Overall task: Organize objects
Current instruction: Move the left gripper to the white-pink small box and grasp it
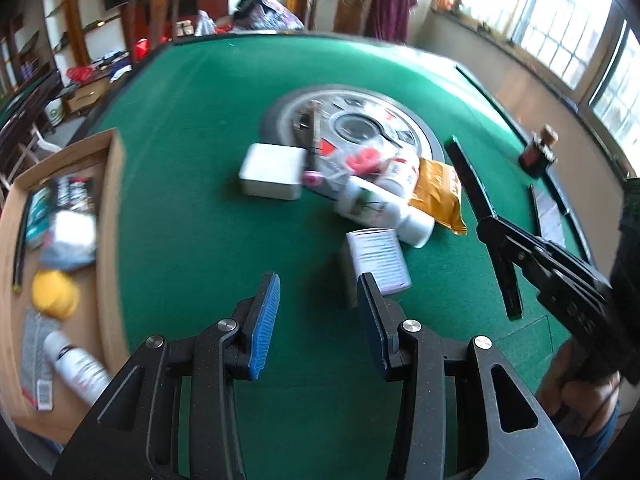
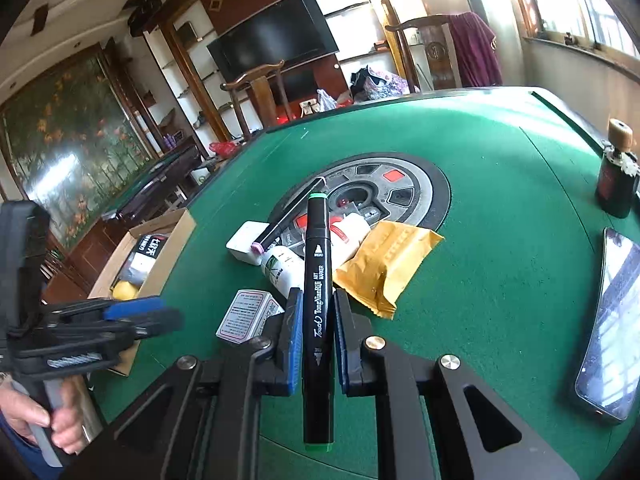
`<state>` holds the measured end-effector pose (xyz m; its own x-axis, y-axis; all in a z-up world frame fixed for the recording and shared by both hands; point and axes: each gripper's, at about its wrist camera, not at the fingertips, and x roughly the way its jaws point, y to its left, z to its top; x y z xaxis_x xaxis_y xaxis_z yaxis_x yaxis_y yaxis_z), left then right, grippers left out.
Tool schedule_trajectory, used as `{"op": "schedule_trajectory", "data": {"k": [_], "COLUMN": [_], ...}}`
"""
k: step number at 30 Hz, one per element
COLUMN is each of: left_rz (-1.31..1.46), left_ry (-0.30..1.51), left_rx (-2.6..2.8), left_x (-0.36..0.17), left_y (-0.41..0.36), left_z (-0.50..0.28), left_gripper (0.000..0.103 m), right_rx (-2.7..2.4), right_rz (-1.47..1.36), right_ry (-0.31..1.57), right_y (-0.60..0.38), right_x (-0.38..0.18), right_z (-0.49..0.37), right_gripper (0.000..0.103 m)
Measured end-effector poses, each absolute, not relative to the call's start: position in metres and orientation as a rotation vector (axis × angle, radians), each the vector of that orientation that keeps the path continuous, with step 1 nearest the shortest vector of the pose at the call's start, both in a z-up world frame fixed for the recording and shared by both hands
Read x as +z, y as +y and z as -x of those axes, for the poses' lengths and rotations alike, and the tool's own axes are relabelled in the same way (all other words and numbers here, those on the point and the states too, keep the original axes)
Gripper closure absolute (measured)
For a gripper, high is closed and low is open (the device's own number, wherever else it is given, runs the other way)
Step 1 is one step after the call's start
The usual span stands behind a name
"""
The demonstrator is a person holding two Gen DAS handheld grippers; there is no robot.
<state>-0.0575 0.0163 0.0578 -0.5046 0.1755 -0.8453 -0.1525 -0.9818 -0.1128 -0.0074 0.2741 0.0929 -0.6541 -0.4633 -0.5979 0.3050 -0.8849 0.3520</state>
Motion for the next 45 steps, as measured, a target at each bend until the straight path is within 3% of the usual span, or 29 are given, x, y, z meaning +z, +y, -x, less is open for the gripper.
{"op": "schedule_trajectory", "data": {"k": [6, 10, 29, 35, 45], "left_rz": [1.484, 1.449, 1.388, 1.371, 1.435], "left_ry": [0.067, 0.116, 0.076, 0.262, 0.119], "left_rx": [2.575, 2.621, 2.601, 2.653, 2.624], "left_x": [0.044, 0.043, 0.042, 0.036, 0.007], "left_y": [0.048, 0.053, 0.053, 0.069, 0.051], "left_z": [0.073, 0.078, 0.075, 0.071, 0.086], "left_gripper": [0.062, 0.050, 0.042, 0.042, 0.043], "right_rx": [-2.495, -2.486, -2.477, -2.476, -2.466], "right_rz": [-1.008, -0.997, -1.023, -1.023, -1.041], "right_ry": [-0.340, -0.334, -0.341, -0.333, -0.316], "right_y": [0.276, 0.271, 0.267, 0.266, 0.263], "right_x": [0.091, 0.094, 0.090, 0.091, 0.086], "right_z": [0.007, 0.006, 0.005, 0.005, 0.006], "right_gripper": [0.090, 0.090, 0.090, 0.090, 0.090]}}
